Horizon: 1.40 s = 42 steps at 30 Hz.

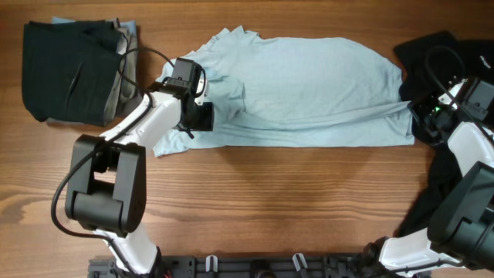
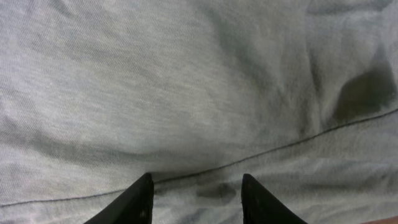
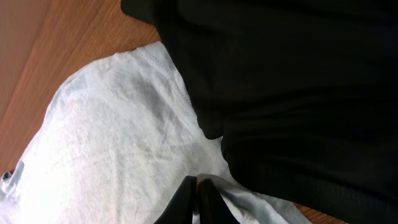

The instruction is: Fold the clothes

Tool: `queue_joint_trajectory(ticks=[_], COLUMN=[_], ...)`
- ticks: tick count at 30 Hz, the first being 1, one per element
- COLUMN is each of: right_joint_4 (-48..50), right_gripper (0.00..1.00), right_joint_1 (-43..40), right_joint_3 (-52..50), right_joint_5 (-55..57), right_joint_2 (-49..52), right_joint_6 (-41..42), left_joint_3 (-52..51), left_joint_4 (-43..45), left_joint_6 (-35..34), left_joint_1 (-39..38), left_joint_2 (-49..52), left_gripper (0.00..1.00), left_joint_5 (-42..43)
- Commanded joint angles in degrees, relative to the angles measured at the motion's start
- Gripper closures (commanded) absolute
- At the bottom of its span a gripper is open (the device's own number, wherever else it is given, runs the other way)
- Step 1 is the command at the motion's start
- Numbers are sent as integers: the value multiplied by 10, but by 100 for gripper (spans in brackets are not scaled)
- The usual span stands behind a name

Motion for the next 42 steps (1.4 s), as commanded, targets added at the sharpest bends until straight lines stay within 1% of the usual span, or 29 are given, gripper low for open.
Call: queue_joint_trajectory(ticks=[1, 5, 6, 7, 8, 9, 10, 12, 15, 16, 18, 21, 23, 26, 28, 31, 34, 37, 39, 42], right_joint_4=[6, 17, 20, 22, 23, 23, 23, 21, 6, -21, -52, -111, -140, -180, -191, -192, -189, -187, -179, -175], right_gripper=[94, 94, 92, 82, 69, 47, 43, 42, 45, 47, 46, 45, 47, 55, 55, 55, 55, 54, 55, 53], right_joint_1=[2, 2, 2, 2, 2, 2, 2, 1, 1, 4, 12, 57, 96, 181, 241, 299, 340, 360, 369, 377], right_joint_3=[3, 3, 3, 3, 3, 3, 3, 3, 3, 9, 14, 17, 17, 16, 13, 13, 13, 13, 13, 13], right_joint_5=[13, 17, 17, 17, 17, 17, 17, 16, -14, -47, -53, -71, -75, -77, -70, -43, -43, -46, -62, -63], right_joint_2=[7, 9, 11, 12, 13, 13, 13, 13, 6, -6, -21, -62, -77, -78, -66, -40, -3, 25, 38, 41], right_joint_6=[6, 6, 6, 6, 6, 6, 5, 5, -11, -35, -50, -104, -101, -102, -115, -112, -110, -121, -155, -177], left_joint_3=[-2, -2, -2, -2, -2, -2, -2, -2, -2, -2, -2, -2, -2, -2, -2, -2, -2, -2, -2, -2], left_joint_4=[2, 2, 2, 2, 2, 2, 2, 2, 2, 2, 2, 2, 2, 2, 2, 2, 2, 2, 2, 2], left_joint_6=[-5, -5, -5, -5, -5, -5, -5, -5, -5, -5, -5, -5, -5, -5, -5, -5, -5, -5, -5, -5], left_joint_1=[3, 3, 3, 3, 3, 3, 3, 3, 3, 3, 3, 3, 3, 3, 3, 3, 3, 3, 3, 3], left_joint_2=[5, 5, 5, 5, 5, 5, 5, 5, 5, 5, 5, 5, 5, 5, 5, 5, 5, 5, 5, 5], left_gripper=[55, 55, 55, 55, 55, 54, 54, 53, 53, 52, 52, 48, 48, 47, 46, 46, 46, 46, 46, 45], left_joint_5=[-3, -3, -3, -3, -3, -3, -3, -3, -3, -3, -3, -3, -3, -3, -3, -3, -3, -3, -3, -3])
